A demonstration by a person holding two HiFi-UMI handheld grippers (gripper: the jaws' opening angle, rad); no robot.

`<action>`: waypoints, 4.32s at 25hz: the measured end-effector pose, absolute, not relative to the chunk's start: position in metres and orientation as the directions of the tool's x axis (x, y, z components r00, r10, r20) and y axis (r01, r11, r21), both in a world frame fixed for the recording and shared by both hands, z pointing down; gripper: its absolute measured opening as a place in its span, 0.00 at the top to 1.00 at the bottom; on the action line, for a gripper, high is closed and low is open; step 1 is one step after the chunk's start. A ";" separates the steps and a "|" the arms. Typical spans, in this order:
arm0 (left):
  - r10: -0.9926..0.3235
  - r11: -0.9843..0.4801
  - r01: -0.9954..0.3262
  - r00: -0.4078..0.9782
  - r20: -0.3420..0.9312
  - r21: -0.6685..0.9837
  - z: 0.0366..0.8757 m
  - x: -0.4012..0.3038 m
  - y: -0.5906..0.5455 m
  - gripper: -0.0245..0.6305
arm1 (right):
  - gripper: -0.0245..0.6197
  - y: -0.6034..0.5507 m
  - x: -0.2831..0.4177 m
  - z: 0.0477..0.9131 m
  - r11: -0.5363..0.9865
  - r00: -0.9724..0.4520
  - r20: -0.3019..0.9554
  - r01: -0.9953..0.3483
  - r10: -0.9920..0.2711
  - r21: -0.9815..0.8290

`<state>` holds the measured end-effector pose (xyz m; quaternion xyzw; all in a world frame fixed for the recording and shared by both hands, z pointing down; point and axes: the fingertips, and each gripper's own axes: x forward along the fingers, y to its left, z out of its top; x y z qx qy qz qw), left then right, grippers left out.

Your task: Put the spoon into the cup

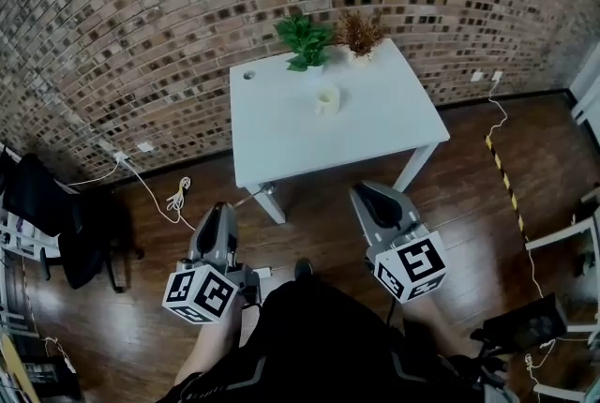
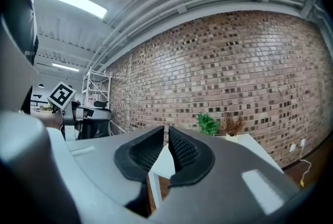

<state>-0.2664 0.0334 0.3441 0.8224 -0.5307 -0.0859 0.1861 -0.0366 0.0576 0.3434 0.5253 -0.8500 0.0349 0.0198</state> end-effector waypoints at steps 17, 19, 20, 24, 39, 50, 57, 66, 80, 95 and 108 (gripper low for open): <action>-0.870 -0.426 -0.793 0.492 0.044 0.435 0.352 -0.285 -0.094 0.90 | 0.91 -0.069 -0.052 0.346 0.366 -0.366 0.127 -0.930 -0.922 -0.027; -0.865 -0.435 -0.788 0.500 0.042 0.436 0.353 -0.288 -0.105 0.90 | 0.91 -0.078 -0.055 0.346 0.357 -0.357 0.140 -0.934 -0.924 -0.027; -0.861 -0.441 -0.782 0.508 0.040 0.440 0.353 -0.289 -0.112 0.90 | 0.91 -0.083 -0.056 0.345 0.351 -0.350 0.143 -0.936 -0.926 -0.024; -0.846 -0.453 -0.757 0.532 0.042 0.471 0.359 -0.289 -0.136 0.90 | 0.91 -0.104 -0.057 0.344 0.332 -0.330 0.155 -0.943 -0.931 -0.010; -0.853 -0.425 -0.783 0.515 0.089 0.454 0.370 -0.227 -0.186 0.90 | 0.91 -0.168 0.001 0.366 0.359 -0.364 0.176 -0.931 -0.914 -0.062; -0.893 -0.367 -0.828 0.442 0.090 0.424 0.356 -0.155 -0.228 0.90 | 0.91 -0.235 0.066 0.353 0.460 -0.460 0.155 -0.887 -0.875 -0.037; -0.922 -0.307 -0.856 0.376 0.091 0.416 0.348 -0.127 -0.246 0.90 | 0.91 -0.263 0.087 0.359 0.533 -0.537 0.156 -0.843 -0.829 -0.074; -0.911 -0.326 -0.834 0.404 0.090 0.445 0.343 -0.109 -0.276 0.90 | 0.91 -0.298 0.093 0.359 0.535 -0.541 0.160 -0.841 -0.826 -0.083; -0.837 -0.447 -0.754 0.543 0.073 0.481 0.352 -0.128 -0.328 0.90 | 0.91 -0.330 0.060 0.368 0.444 -0.447 0.228 -0.893 -0.865 -0.066; -0.879 -0.361 -0.784 0.467 0.096 0.505 0.358 -0.128 -0.348 0.90 | 0.91 -0.355 0.080 0.378 0.476 -0.477 0.230 -0.877 -0.848 -0.062; -0.909 -0.287 -0.850 0.387 0.155 0.442 0.377 -0.097 -0.334 0.90 | 0.91 -0.362 0.105 0.386 0.573 -0.579 0.207 -0.814 -0.789 -0.093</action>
